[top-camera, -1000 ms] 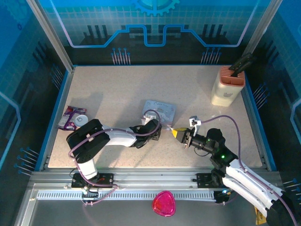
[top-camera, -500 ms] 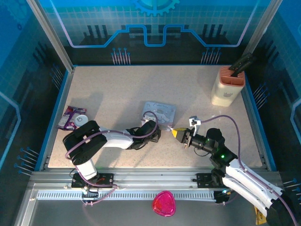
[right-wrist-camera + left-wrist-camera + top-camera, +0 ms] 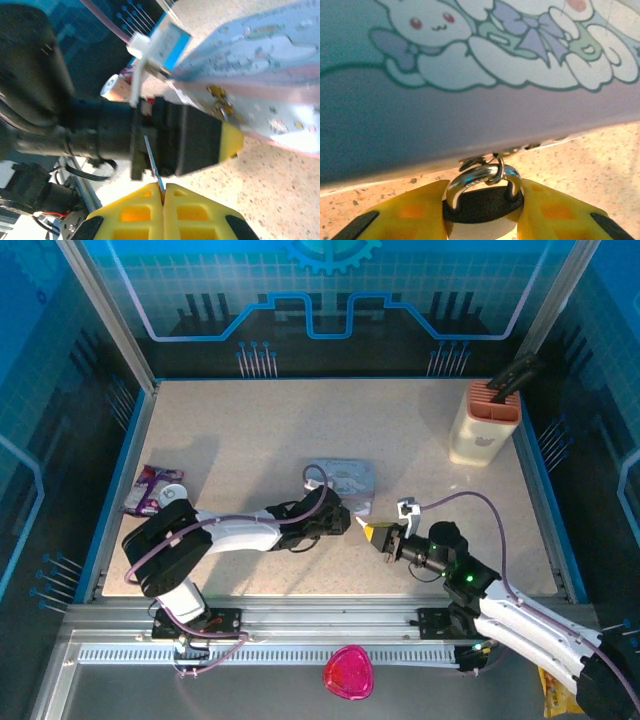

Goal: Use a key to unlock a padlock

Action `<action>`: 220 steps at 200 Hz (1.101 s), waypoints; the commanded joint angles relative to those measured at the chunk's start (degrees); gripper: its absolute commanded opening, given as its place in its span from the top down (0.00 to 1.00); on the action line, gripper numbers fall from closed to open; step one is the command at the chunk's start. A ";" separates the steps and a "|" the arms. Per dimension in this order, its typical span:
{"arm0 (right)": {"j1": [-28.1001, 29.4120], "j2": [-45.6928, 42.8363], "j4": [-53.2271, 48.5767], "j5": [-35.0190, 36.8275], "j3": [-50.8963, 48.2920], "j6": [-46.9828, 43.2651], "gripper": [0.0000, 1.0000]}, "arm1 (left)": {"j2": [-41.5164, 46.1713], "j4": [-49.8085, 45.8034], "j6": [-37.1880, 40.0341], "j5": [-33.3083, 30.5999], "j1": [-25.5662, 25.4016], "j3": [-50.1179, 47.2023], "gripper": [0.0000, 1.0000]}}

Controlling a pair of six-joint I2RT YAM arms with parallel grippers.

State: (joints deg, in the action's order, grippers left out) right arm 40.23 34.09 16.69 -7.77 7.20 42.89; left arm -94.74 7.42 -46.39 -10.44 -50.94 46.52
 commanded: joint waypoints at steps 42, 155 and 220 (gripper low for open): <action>7.00 3.07 3.65 11.81 -4.55 0.54 1.00 | 1.92 -1.40 -9.21 6.45 2.23 2.79 0.80; 9.64 22.99 24.98 13.19 -4.92 -4.93 1.00 | 4.98 5.93 -19.54 11.75 2.76 -1.17 0.86; 9.69 28.06 30.12 15.59 -4.90 -5.39 1.00 | 5.87 7.19 -21.20 12.88 2.75 -2.22 0.87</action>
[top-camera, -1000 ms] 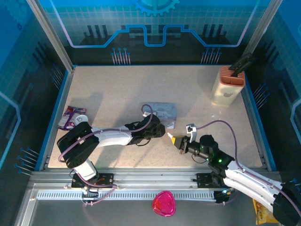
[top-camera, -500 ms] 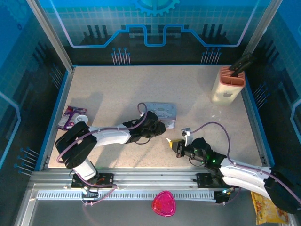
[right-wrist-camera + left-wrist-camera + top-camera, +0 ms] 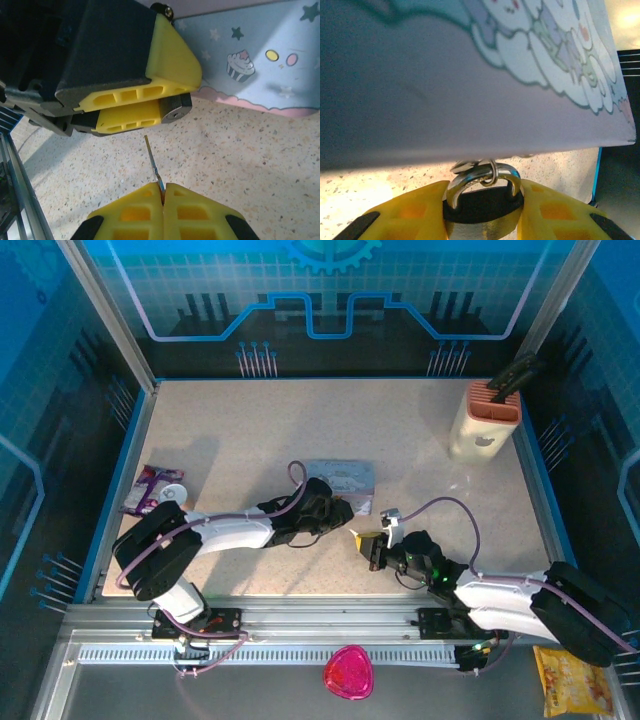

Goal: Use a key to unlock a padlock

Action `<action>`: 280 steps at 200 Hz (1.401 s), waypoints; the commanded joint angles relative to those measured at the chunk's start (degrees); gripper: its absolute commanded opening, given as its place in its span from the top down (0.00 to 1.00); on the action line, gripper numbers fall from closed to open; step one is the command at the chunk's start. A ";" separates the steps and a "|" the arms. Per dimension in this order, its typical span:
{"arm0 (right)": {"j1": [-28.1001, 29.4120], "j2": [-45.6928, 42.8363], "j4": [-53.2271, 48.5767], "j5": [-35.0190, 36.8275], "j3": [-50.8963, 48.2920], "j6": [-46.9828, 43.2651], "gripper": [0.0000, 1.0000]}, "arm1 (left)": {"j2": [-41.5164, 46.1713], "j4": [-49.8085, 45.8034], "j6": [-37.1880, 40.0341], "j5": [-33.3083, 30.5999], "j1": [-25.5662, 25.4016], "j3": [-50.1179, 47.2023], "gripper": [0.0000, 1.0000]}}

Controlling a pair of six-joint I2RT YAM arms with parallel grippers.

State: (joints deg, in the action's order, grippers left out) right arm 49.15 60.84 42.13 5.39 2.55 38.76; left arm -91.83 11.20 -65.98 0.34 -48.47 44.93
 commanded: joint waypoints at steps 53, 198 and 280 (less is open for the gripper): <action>0.60 5.52 10.21 3.32 -0.53 -1.32 1.00 | 4.32 4.96 -4.09 2.78 0.29 -2.37 0.87; 1.04 17.55 27.39 5.88 -2.03 1.22 1.00 | 5.51 6.85 -6.49 2.04 0.28 -4.07 0.89; 1.30 17.65 26.61 8.07 -1.66 1.72 1.00 | 5.30 8.16 -7.26 0.47 0.54 -4.91 0.89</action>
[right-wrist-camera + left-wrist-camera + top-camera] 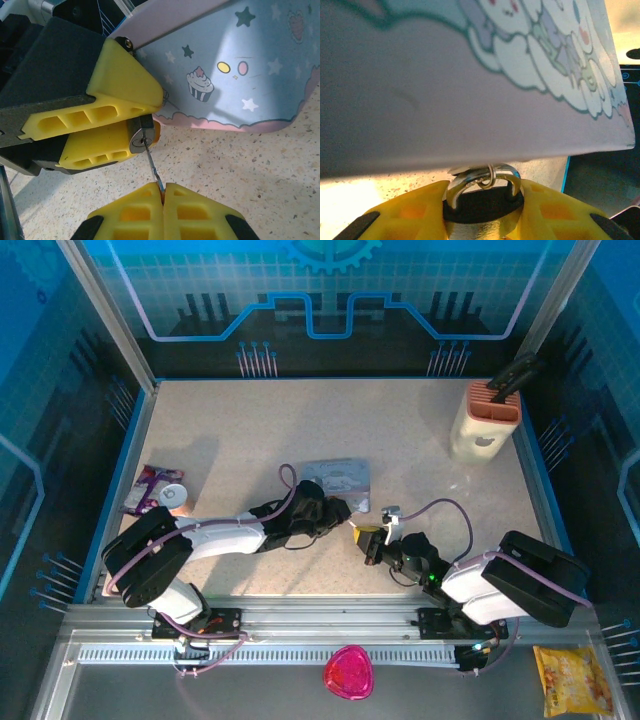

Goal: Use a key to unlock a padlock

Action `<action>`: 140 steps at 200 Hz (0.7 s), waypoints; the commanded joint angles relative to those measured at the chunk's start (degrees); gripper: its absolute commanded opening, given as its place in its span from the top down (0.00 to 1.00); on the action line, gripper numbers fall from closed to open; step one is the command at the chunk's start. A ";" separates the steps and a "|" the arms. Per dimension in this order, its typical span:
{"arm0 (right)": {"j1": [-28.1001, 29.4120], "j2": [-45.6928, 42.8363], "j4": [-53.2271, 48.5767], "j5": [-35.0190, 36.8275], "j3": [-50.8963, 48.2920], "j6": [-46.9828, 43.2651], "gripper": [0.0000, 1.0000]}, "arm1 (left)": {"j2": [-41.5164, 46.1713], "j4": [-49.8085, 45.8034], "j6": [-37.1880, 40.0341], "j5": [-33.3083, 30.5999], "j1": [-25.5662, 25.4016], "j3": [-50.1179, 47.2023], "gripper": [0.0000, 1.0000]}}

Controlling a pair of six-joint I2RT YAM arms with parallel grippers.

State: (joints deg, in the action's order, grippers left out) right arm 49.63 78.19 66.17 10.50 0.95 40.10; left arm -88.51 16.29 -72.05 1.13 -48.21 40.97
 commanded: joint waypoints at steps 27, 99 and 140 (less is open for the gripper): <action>0.87 0.49 2.46 2.82 0.27 0.29 1.00 | 1.49 3.88 -1.50 0.03 0.30 -1.09 0.90; 0.93 4.82 9.33 1.25 0.45 2.25 1.00 | 1.07 4.28 -1.40 0.74 0.30 -0.66 0.90; 0.93 6.45 11.08 0.80 0.86 2.42 1.00 | 0.98 3.94 -1.29 0.81 0.20 -0.47 0.90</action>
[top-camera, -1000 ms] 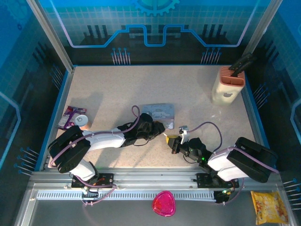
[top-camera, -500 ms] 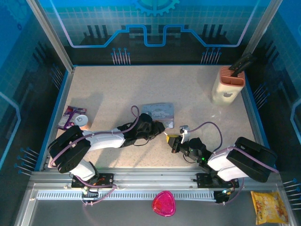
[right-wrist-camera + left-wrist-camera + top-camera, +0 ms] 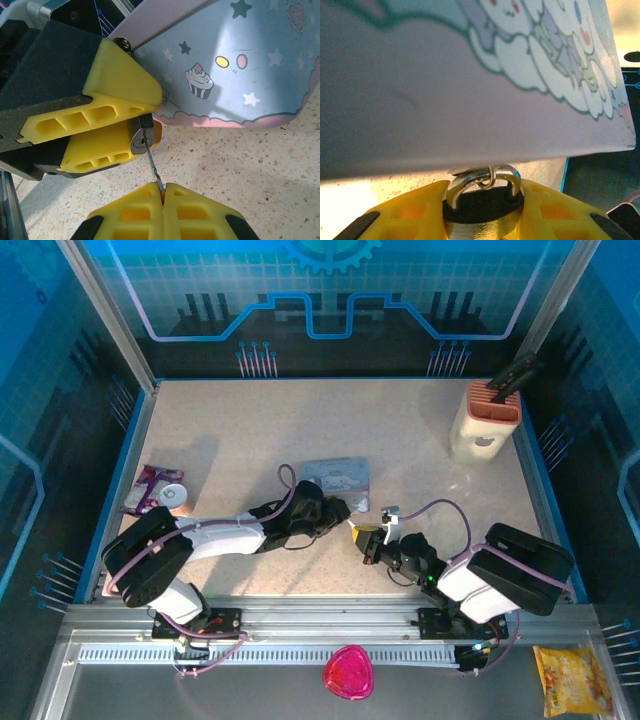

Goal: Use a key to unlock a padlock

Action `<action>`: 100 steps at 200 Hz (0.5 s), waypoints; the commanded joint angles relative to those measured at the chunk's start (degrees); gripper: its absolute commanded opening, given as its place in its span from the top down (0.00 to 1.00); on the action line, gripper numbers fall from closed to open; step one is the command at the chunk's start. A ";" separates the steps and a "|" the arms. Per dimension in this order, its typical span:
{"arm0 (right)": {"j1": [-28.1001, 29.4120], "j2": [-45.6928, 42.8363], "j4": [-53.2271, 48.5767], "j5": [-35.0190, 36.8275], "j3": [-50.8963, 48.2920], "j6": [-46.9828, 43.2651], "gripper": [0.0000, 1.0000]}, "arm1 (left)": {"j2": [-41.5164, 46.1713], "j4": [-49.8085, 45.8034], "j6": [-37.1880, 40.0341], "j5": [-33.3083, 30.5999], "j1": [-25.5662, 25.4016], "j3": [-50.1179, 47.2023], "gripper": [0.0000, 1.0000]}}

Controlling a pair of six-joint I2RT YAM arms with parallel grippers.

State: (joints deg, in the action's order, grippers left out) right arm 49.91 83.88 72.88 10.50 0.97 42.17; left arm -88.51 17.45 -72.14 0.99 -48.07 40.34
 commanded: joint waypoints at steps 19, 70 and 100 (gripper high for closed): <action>0.70 0.27 3.46 0.92 0.87 0.12 1.00 | 1.03 2.76 -1.19 0.98 0.04 0.09 0.90; 0.86 -0.33 2.53 0.16 1.48 0.35 1.00 | 0.44 2.55 -0.75 1.03 -0.24 0.71 0.90; 1.32 -0.23 2.77 0.36 1.74 0.65 1.00 | 0.30 1.88 -0.22 0.53 -0.61 0.91 0.90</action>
State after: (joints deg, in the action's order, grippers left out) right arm 50.00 84.03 73.12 10.46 1.13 42.30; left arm -88.51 17.45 -72.12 0.86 -48.05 40.34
